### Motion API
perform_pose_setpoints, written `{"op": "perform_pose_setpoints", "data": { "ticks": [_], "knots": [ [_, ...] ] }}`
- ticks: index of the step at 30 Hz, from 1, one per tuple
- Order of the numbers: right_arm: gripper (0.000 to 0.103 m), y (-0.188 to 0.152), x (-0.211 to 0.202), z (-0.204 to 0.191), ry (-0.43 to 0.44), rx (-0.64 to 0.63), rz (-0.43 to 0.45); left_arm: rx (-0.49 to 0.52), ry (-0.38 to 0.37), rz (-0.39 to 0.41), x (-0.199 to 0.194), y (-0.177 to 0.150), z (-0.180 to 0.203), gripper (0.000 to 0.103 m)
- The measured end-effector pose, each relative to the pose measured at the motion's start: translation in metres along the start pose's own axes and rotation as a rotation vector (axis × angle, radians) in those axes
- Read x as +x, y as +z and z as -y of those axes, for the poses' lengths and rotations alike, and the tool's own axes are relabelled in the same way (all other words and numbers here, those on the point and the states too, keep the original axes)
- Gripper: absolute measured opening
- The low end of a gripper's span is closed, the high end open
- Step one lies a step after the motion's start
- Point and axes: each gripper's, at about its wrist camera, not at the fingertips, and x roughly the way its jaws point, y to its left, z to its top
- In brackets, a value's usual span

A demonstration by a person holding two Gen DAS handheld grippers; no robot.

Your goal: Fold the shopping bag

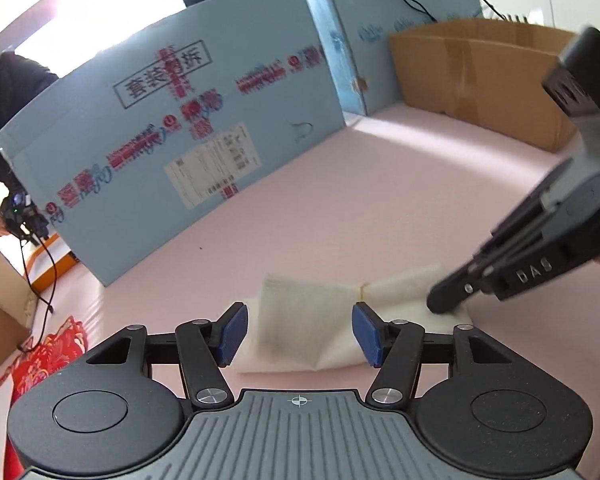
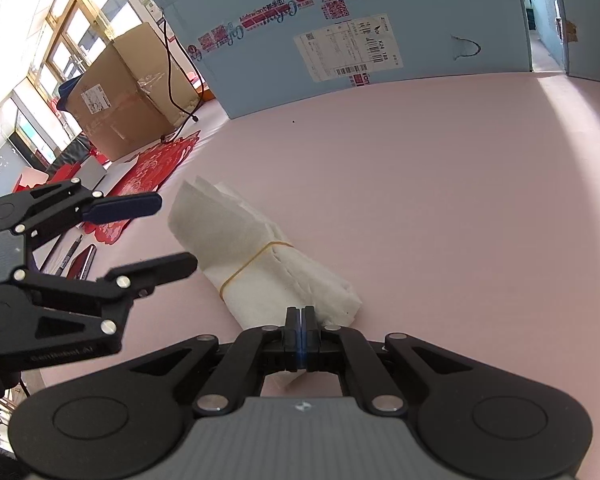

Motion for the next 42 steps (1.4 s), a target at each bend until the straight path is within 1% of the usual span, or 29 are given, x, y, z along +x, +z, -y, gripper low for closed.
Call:
{"op": "perform_pose_setpoints", "data": {
  "ticks": [2,3,5,6,7,8,9,10,12,15,17,19,21,24,29,32,35,39,42],
  "knots": [
    [0.000,-0.001,0.000,0.001,0.004,0.020,0.006,0.028,0.028,-0.017,0.011,-0.001,0.002,0.062],
    [0.000,-0.001,0.000,0.003,0.009,0.033,0.009,0.020,0.030,-0.020,0.015,-0.002,0.000,0.062],
    [0.006,-0.001,-0.001,0.006,0.030,0.075,0.013,-0.049,0.010,-0.016,0.021,-0.003,-0.011,0.064],
    [0.013,0.000,-0.002,0.008,0.046,0.109,0.014,-0.084,0.000,-0.014,0.024,-0.004,-0.016,0.071],
    [0.019,0.000,-0.002,0.010,0.061,0.142,0.015,-0.118,-0.009,-0.012,0.026,-0.004,-0.021,0.074],
    [0.028,0.001,-0.003,0.012,0.077,0.172,0.016,-0.153,-0.019,-0.010,0.029,-0.005,-0.026,0.078],
    [0.036,0.001,-0.003,0.013,0.093,0.205,0.017,-0.192,-0.034,-0.005,0.032,-0.005,-0.033,0.078],
    [0.039,0.001,-0.003,0.014,0.100,0.232,0.018,-0.237,-0.055,0.003,0.036,-0.006,-0.040,0.078],
    [0.040,0.003,-0.004,0.011,0.088,0.252,0.017,-0.291,-0.074,0.011,0.042,-0.008,-0.050,0.080],
    [0.042,0.004,-0.007,0.004,0.043,0.250,0.023,-0.355,-0.097,0.028,0.047,-0.011,-0.061,0.082],
    [0.045,0.004,-0.011,0.000,0.011,0.249,0.037,-0.380,-0.117,0.028,0.050,-0.012,-0.065,0.082],
    [0.051,0.003,-0.014,-0.004,-0.021,0.239,0.043,-0.390,-0.131,0.020,0.053,-0.014,-0.067,0.082],
    [0.053,0.001,-0.016,-0.007,-0.047,0.233,0.042,-0.403,-0.149,0.005,0.056,-0.014,-0.068,0.082],
    [0.053,-0.003,-0.011,-0.003,-0.052,0.285,0.029,-0.416,-0.184,-0.025,0.061,-0.015,-0.071,0.082],
    [0.058,-0.012,-0.006,0.001,-0.046,0.340,0.062,-0.403,-0.224,-0.077,0.065,-0.017,-0.073,0.082],
    [0.060,-0.014,-0.006,0.001,-0.040,0.357,0.080,-0.388,-0.238,-0.078,0.066,-0.019,-0.072,0.082],
    [0.061,-0.013,-0.006,-0.001,-0.047,0.350,0.075,-0.416,-0.256,-0.073,0.067,-0.021,-0.074,0.082],
    [0.065,-0.011,-0.004,-0.006,-0.064,0.337,0.067,-0.429,-0.278,-0.070,0.069,-0.024,-0.076,0.082],
    [0.065,-0.009,-0.002,-0.009,-0.079,0.337,0.068,-0.443,-0.293,-0.072,0.071,-0.026,-0.078,0.083]
  ]
}}
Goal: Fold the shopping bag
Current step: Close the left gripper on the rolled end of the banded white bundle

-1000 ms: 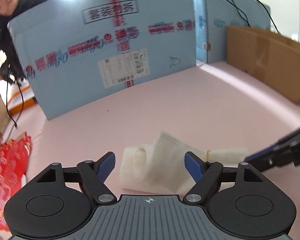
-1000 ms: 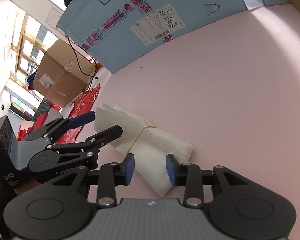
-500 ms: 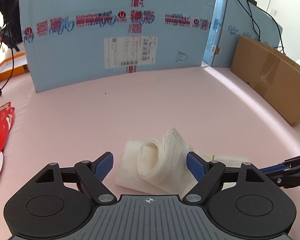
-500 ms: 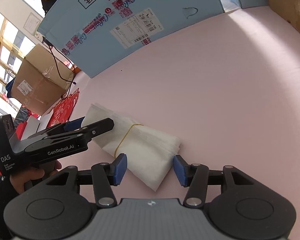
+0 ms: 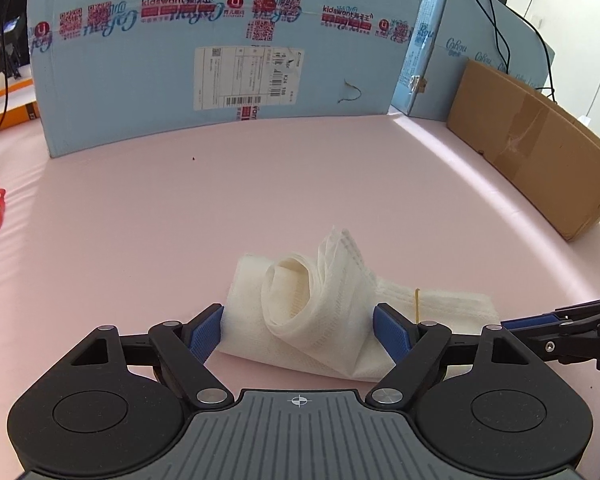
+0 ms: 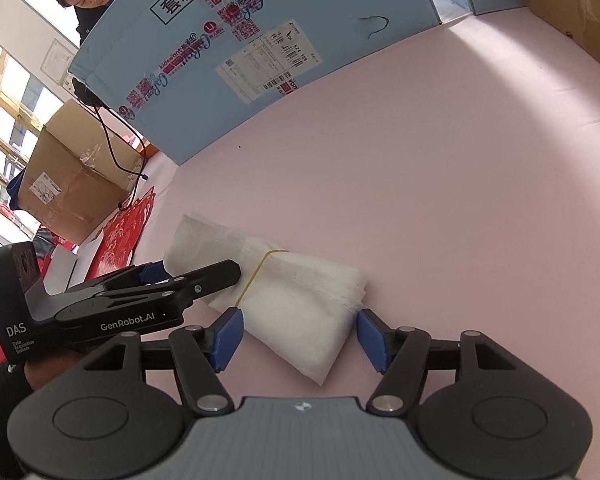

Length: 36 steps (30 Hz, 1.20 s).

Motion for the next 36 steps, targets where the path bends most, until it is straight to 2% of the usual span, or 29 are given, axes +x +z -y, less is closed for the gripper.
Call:
{"op": "perform_pose_setpoints", "data": {
  "ticks": [8,13,16,24,31,36],
  "knots": [
    [0.062,-0.004,0.007,-0.017,-0.088,-0.059,0.027,-0.010,-0.019,0.001,0.004,0.000,0.001,0.092],
    [0.041,-0.006,0.005,-0.016,-0.129,-0.039,0.052,-0.020,-0.020,0.003,0.003,0.000,0.001,0.092],
    [0.038,-0.007,0.003,-0.011,-0.134,-0.015,0.061,-0.030,-0.024,0.002,0.002,0.001,0.000,0.092],
    [0.043,-0.011,-0.001,-0.014,-0.148,-0.001,0.071,-0.039,-0.032,0.002,-0.001,0.001,-0.003,0.092],
    [0.053,-0.013,-0.006,-0.012,-0.139,0.051,0.070,-0.072,-0.053,0.017,-0.001,0.000,-0.010,0.092],
    [0.056,-0.014,-0.003,-0.008,-0.122,0.110,0.089,-0.104,-0.087,0.023,-0.001,0.002,-0.013,0.086]
  ]
}}
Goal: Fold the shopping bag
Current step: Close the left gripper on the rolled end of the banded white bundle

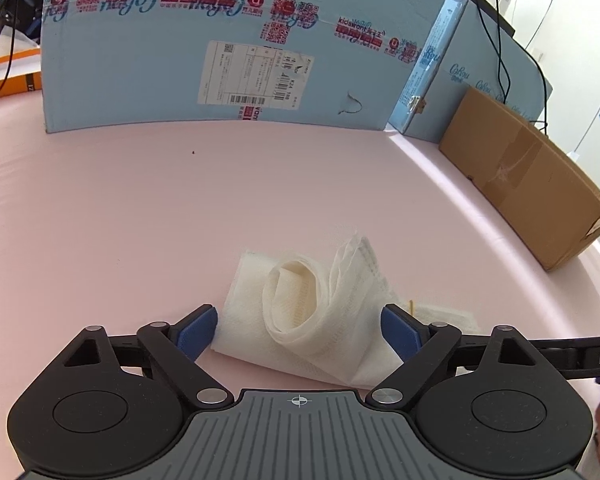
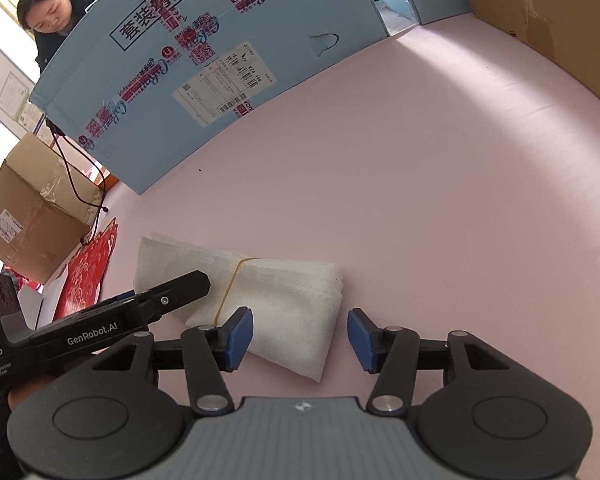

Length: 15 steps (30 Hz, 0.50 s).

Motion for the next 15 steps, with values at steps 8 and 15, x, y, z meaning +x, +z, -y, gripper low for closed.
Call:
{"op": "perform_pose_setpoints", "data": {
  "ticks": [8,15],
  "knots": [
    [0.062,-0.009,0.008,-0.021,-0.080,-0.082,0.035,-0.018,0.015,0.005,0.002,-0.001,0.001,0.074],
    [0.028,-0.014,0.006,-0.028,-0.170,-0.106,0.080,-0.030,0.034,0.020,-0.002,-0.002,0.000,0.053]
  ]
}}
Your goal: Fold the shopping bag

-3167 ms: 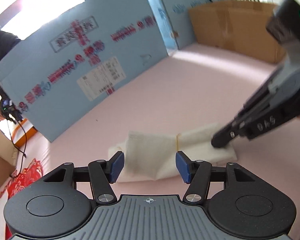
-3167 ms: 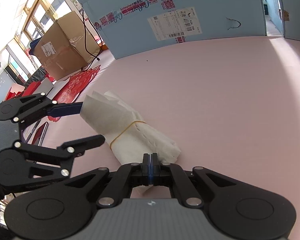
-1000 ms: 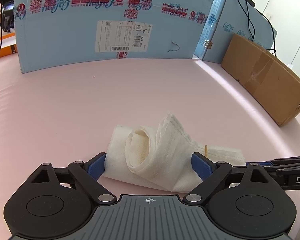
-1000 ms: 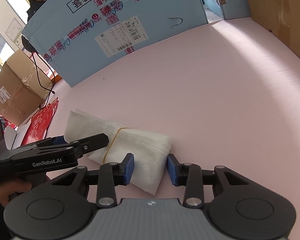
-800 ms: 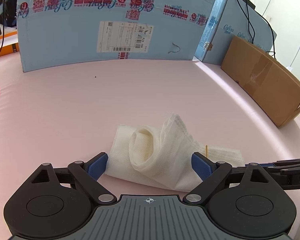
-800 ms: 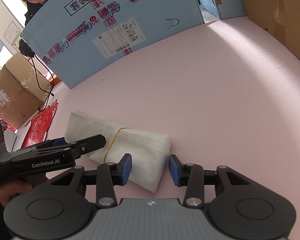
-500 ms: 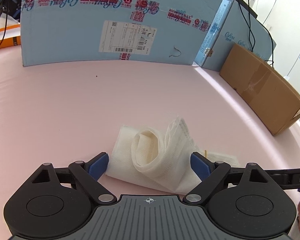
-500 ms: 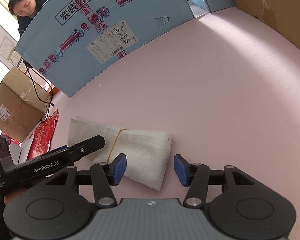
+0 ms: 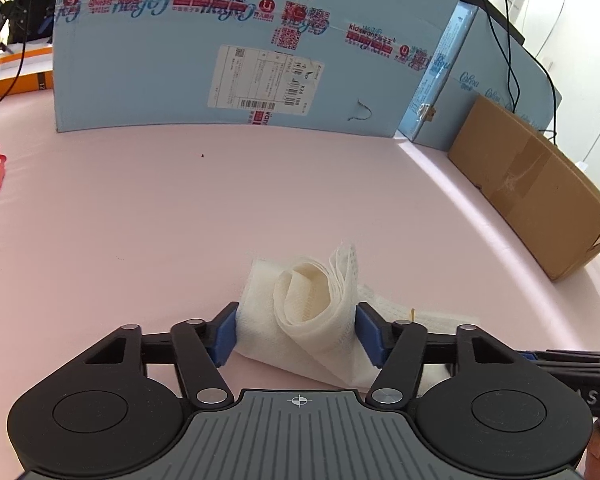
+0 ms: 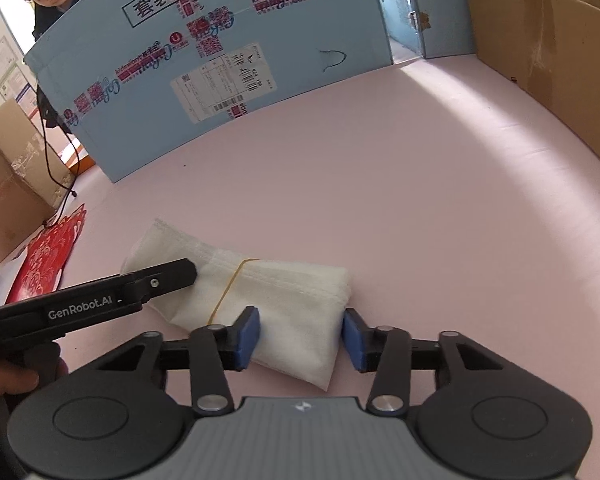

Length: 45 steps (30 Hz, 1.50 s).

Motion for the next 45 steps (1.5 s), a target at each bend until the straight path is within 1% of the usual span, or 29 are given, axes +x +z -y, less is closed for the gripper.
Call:
{"op": "perform_pose_setpoints", "data": {
  "ticks": [1,3,4,6,12,15,18,20,24,26,28,30,32,33,34,35,37,41,45],
  "knots": [
    [0.025,0.001,-0.002,0.003,0.006,0.016,0.007,-0.007,-0.006,0.002,-0.001,0.000,-0.001,0.051],
    [0.022,0.001,-0.007,0.009,0.021,0.042,0.021,-0.018,-0.013,0.007,-0.003,0.000,-0.001,0.045],
    [0.021,0.002,-0.009,0.010,0.026,0.045,0.028,-0.022,-0.015,0.009,-0.004,0.000,-0.001,0.044],
    [0.019,0.003,-0.012,0.011,0.034,0.032,0.043,-0.033,-0.019,0.015,-0.008,0.000,0.000,0.039],
    [0.017,0.011,-0.025,0.020,0.073,0.007,0.085,-0.076,-0.039,0.016,-0.014,-0.001,0.010,0.029],
    [0.016,0.017,-0.033,0.032,0.089,0.001,0.110,-0.111,-0.056,0.003,-0.010,-0.003,0.024,0.026],
    [0.016,0.025,-0.039,0.051,0.098,-0.010,0.115,-0.150,-0.067,-0.010,-0.005,-0.006,0.039,0.025],
    [0.017,0.030,-0.042,0.064,0.098,-0.015,0.110,-0.154,-0.052,-0.018,0.000,-0.006,0.050,0.025],
    [0.025,0.039,-0.035,0.093,0.115,-0.030,0.024,-0.158,0.006,-0.026,0.011,-0.011,0.067,0.025],
    [0.032,0.040,-0.029,0.100,0.130,-0.042,-0.008,-0.156,0.036,-0.022,0.013,-0.013,0.070,0.025],
    [0.048,0.041,-0.023,0.104,0.148,-0.054,-0.036,-0.157,0.058,-0.020,0.014,-0.014,0.071,0.026],
    [0.053,0.042,-0.017,0.107,0.182,-0.059,-0.065,-0.163,0.066,-0.012,0.014,-0.016,0.071,0.027],
    [0.050,0.042,-0.011,0.107,0.232,-0.057,-0.090,-0.186,0.068,-0.002,0.012,-0.017,0.070,0.028],
    [0.038,0.042,-0.009,0.107,0.261,-0.061,-0.102,-0.194,0.074,0.001,0.012,-0.017,0.070,0.028],
    [0.033,0.043,-0.006,0.105,0.288,-0.071,-0.114,-0.201,0.079,0.005,0.011,-0.017,0.071,0.028],
    [0.032,0.043,-0.005,0.104,0.297,-0.081,-0.116,-0.205,0.086,0.008,0.011,-0.017,0.072,0.027],
    [0.024,0.045,-0.009,0.102,0.311,-0.109,-0.102,-0.207,0.101,0.014,0.009,-0.016,0.077,0.027],
    [0.021,0.055,-0.018,0.106,0.338,-0.131,-0.082,-0.212,0.101,0.037,0.007,-0.012,0.090,0.026],
    [0.020,0.067,-0.037,0.118,0.347,-0.147,-0.030,-0.199,0.082,0.073,0.007,-0.005,0.110,0.026]
  ]
}}
